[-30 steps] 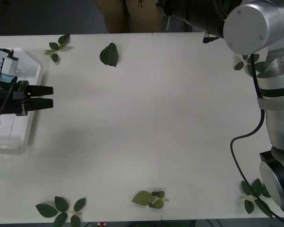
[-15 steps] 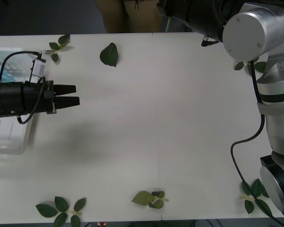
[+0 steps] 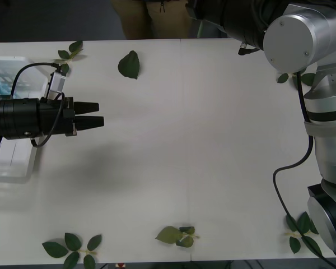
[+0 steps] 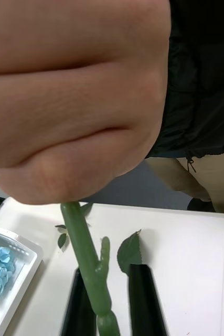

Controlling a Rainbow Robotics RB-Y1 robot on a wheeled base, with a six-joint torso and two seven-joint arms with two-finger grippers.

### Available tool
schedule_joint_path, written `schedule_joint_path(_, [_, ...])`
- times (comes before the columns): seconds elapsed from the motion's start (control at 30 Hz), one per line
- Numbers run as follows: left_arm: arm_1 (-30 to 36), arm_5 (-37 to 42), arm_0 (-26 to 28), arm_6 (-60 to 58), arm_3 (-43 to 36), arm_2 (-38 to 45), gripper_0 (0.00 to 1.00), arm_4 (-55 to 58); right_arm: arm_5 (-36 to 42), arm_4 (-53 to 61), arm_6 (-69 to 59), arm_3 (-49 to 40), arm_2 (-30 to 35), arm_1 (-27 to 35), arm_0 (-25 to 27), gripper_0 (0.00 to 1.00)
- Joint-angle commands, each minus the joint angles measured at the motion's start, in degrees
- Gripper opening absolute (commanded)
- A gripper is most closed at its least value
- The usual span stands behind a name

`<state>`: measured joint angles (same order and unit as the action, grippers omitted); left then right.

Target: Place the red flowers into the right box and the blue flowers into the left box. If a person shows an open palm, hand one flower to the person first, then continue sorting.

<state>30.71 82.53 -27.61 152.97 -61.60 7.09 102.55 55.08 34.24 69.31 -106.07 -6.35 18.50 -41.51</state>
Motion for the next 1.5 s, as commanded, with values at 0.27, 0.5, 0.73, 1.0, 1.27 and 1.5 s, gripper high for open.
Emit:
schedule_joint_path(0.27, [0.31, -0.61, 0.89, 2.03, -2.03, -1.03, 1.0, 0.9, -1.64, 0.47, 0.56, -2.56, 0.2, -1.36, 0.2, 1.0])
schedule_joint_path(0.5, [0.31, -0.61, 0.89, 2.03, -2.03, -1.03, 1.0, 0.9, -1.56, 3.55, 0.56, -3.71, 1.7, -1.27, 1.17, 1.0])
schedule_joint_path(0.73, [0.31, -0.61, 0.89, 2.03, -2.03, -1.03, 1.0, 0.9, 4.16, 11.63, 1.88, -10.12, 6.88, 2.16, 6.71, 1.0])
schedule_joint_path(1.0, [0.31, -0.61, 0.89, 2.03, -2.03, -1.03, 1.0, 0.9, 10.92, 28.07, 11.28, -9.42, 16.55, 5.15, 13.12, 1.0])
schedule_joint_path(1.27, [0.31, -0.61, 0.89, 2.03, -2.03, -1.03, 1.0, 0.9, 13.38, 47.41, 43.63, 8.33, 19.19, 6.29, 14.88, 1.0])
schedule_joint_path(1.5, [0.31, -0.61, 0.89, 2.03, -2.03, -1.03, 1.0, 0.9, 14.18, 55.58, 68.24, 20.9, 14.53, 6.73, 14.88, 1.0])
